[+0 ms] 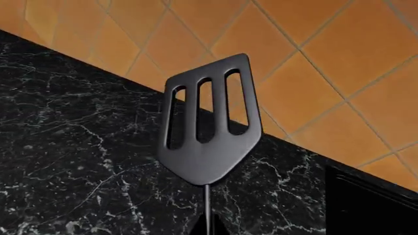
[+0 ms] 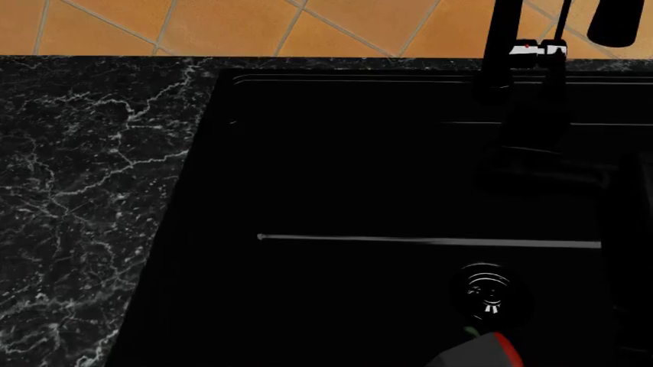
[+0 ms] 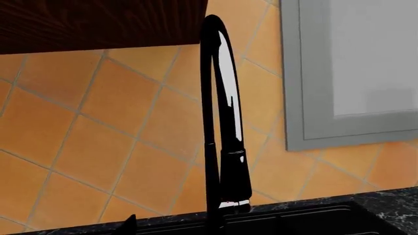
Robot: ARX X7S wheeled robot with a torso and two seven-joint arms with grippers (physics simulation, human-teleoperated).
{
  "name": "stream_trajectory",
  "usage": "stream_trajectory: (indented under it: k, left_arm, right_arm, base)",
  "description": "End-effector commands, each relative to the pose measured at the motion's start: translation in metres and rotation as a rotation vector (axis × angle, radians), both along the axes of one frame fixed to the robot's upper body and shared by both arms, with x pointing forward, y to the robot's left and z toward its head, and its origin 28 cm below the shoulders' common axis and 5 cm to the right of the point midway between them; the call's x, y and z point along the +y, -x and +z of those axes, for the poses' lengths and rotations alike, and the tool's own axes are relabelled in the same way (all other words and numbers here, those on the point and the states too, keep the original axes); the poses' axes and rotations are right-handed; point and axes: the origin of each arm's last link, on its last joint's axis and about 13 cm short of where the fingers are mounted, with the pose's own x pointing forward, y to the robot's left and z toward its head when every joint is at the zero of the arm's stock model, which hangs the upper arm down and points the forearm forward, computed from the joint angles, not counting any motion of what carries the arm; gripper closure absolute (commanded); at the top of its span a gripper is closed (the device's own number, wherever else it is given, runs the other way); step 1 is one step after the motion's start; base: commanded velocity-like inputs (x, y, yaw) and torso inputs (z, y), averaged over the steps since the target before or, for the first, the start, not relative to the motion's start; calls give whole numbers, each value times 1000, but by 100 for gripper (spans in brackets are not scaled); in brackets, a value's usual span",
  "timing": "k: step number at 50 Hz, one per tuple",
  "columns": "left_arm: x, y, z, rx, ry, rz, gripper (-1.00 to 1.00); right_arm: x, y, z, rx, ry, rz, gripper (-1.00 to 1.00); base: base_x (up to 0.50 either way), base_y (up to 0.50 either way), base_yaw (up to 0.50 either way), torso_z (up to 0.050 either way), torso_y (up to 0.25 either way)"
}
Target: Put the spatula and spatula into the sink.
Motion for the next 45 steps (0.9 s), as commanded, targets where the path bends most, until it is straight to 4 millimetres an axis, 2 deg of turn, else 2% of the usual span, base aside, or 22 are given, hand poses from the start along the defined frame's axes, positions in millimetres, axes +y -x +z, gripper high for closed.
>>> stream_trajectory:
  k: [1, 6, 16, 24, 35, 45]
  left_arm:
    - [-18, -19, 2, -67, 63, -148, 100]
    - [-27, -30, 1, -91, 151, -210, 100]
    - [-60, -44, 7, -168, 263, -367, 100]
    - [-81, -60, -11, -110, 303, -445, 100]
    - [-110, -64, -12, -79, 337, -560, 100]
    - [-138, -57, -26, -14, 347, -680, 100]
  right_arm:
    - [0, -1, 1, -1, 2, 1, -100]
    - [0, 0, 1, -5, -1, 1, -100]
    - [-1, 1, 0, -6, -6, 5, -100]
    - [-1, -2, -2, -5, -8, 9, -100]
    - [0, -2, -2, -4, -7, 10, -100]
    - [1, -3, 0, -8, -7, 16, -100]
  base:
    - [0, 0, 0, 0, 0]
    - [0, 0, 0, 0, 0]
    - [0, 0, 0, 0, 0]
    - [0, 0, 0, 0, 0]
    - [0, 0, 0, 0, 0]
    - [0, 0, 0, 0, 0]
